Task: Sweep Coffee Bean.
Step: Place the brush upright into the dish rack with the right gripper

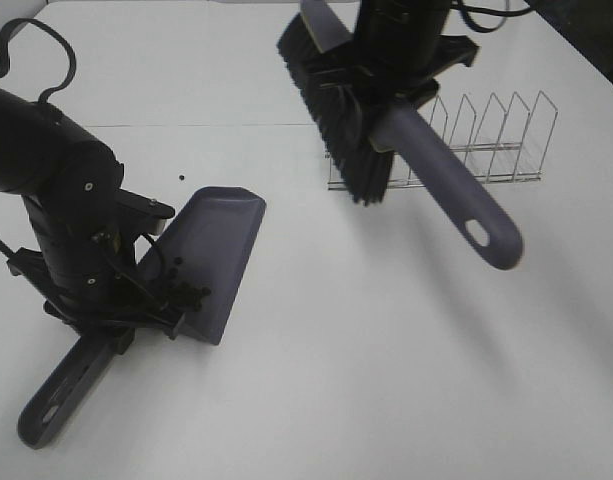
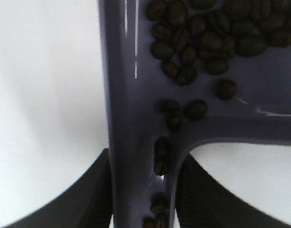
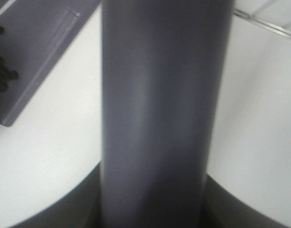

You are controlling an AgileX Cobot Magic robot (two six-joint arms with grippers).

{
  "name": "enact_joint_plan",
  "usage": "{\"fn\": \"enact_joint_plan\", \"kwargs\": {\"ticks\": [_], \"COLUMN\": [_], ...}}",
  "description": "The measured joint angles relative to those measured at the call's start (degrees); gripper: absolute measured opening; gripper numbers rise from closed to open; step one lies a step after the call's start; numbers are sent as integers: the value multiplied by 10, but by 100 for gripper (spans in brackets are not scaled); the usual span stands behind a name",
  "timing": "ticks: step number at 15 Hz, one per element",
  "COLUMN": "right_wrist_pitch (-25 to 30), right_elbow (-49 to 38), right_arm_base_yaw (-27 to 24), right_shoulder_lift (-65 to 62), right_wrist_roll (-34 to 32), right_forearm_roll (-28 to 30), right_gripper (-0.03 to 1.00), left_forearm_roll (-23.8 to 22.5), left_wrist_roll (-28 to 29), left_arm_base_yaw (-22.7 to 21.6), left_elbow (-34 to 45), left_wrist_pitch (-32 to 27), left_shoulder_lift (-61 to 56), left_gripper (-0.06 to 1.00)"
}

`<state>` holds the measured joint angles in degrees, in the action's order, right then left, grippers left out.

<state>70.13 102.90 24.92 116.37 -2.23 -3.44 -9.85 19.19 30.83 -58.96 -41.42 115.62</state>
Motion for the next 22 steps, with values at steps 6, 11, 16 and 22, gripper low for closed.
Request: {"fn": "enact_joint_plan", "kwargs": {"ticks": [6, 11, 16, 22], "right_wrist_pitch": [5, 5, 3, 4], "right_elbow": [-175, -188, -189, -98], "right_arm_base_yaw": [-106, -162, -162, -162], "right_shoulder_lift": [-76, -26, 37, 107], "right_wrist_roll": [2, 17, 31, 26], "right_forearm_roll": [5, 34, 34, 34], "right_gripper": [29, 29, 29, 29], "left_forearm_roll": [3, 7, 9, 9], "left_wrist_roll": [0, 0, 0, 0], "left_arm_base_yaw": [0, 0, 0, 0], "left_elbow": [0, 0, -1, -1], "left_wrist_pitch": [1, 1, -1, -2], "left_shoulder_lift": [0, 0, 0, 0], "left_gripper": [31, 31, 31, 31]}}
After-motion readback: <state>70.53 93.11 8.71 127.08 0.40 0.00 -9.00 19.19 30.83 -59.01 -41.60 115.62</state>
